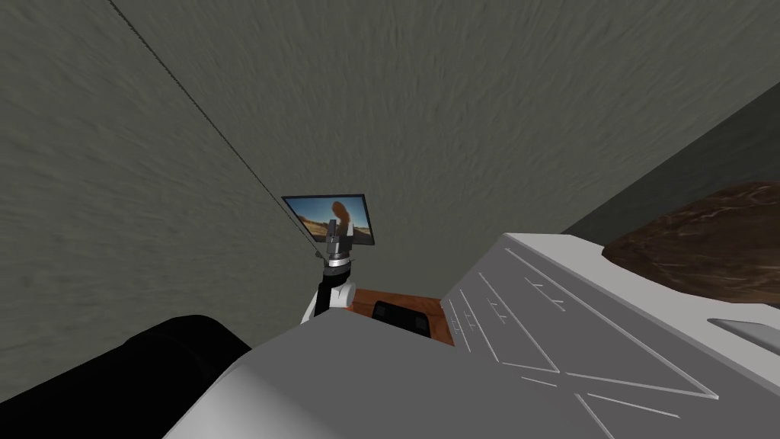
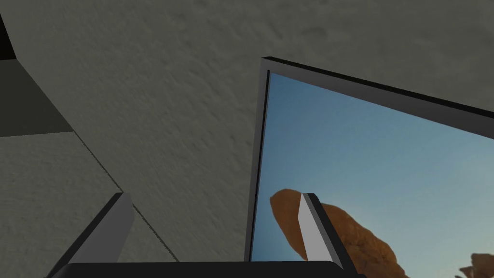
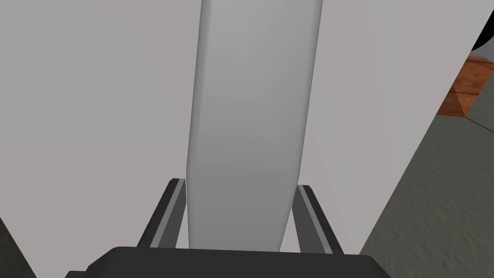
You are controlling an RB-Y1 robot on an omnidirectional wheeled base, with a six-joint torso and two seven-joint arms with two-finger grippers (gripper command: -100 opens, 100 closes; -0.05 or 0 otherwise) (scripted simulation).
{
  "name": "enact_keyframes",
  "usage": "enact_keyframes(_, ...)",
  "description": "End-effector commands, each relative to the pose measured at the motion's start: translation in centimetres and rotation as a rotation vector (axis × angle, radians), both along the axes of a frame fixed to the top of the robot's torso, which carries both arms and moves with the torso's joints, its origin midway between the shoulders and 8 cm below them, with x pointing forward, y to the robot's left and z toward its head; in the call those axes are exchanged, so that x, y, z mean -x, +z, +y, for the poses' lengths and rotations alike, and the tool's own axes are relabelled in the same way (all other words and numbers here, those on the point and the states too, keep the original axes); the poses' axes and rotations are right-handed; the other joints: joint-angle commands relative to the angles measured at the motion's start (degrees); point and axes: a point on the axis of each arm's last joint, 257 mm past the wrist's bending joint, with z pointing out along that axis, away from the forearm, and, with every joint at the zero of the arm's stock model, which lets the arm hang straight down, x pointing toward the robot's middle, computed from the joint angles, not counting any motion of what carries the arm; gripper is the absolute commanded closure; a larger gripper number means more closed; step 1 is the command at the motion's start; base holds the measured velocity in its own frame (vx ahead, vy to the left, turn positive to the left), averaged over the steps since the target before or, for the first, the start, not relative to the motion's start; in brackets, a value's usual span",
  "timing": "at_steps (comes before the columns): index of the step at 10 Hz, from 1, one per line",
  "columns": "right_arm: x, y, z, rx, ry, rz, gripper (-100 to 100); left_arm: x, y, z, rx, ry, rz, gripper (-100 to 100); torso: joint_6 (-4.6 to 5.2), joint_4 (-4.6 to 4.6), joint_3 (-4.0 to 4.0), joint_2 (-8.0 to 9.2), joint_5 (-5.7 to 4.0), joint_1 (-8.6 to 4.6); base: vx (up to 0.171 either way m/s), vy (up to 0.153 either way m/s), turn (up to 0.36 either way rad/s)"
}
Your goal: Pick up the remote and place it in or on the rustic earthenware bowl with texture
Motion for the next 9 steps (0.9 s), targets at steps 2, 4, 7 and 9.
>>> enact_keyframes(2,0.0,0.0,0.0,0.000,0.000,0.000,0,0.0,0.0,0.0,0.000,0.000,0.000,0,0.00,0.00,0.00,-0.01,0.00,0.00,0.000,0.000,0.000)
enact_keyframes(4,-0.2,1.8,1.2,-0.001,0.027,0.002,100,0.0,0.0,0.0,0.000,0.000,0.000,0,0.09,0.01,-0.03,-0.09,0.06,-0.02,0.061,-0.032,-0.165)
enact_keyframes(7,-0.9,4.2,0.3,0.051,0.026,-0.029,100,0.0,0.0,0.0,0.000,0.000,0.000,0,0.00,-0.02,-0.04,-0.07,0.01,-0.01,0.006,0.008,-0.009)
enact_keyframes(9,-1.3,6.2,0.1,0.087,0.033,-0.049,100,0.0,0.0,0.0,0.000,0.000,0.000,0,-0.02,0.04,0.05,0.06,0.18,0.31,-0.026,0.049,-0.004)
